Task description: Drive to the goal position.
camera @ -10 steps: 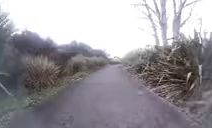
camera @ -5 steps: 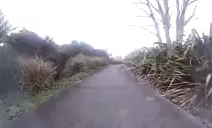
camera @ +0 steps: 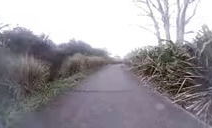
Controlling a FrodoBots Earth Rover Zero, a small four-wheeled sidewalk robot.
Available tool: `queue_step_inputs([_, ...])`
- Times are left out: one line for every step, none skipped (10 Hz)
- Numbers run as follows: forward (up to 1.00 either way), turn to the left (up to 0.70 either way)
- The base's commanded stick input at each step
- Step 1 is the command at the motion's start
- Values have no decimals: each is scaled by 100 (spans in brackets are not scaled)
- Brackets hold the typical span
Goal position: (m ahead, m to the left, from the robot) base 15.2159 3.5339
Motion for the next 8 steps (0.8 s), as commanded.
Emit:
queue_step_inputs([70,0])
queue_step_inputs([70,0])
queue_step_inputs([70,0])
queue_step_inputs([70,0])
queue_step_inputs([70,0])
queue_step_inputs([70,0])
queue_step_inputs([70,0])
queue_step_inputs([70,0])
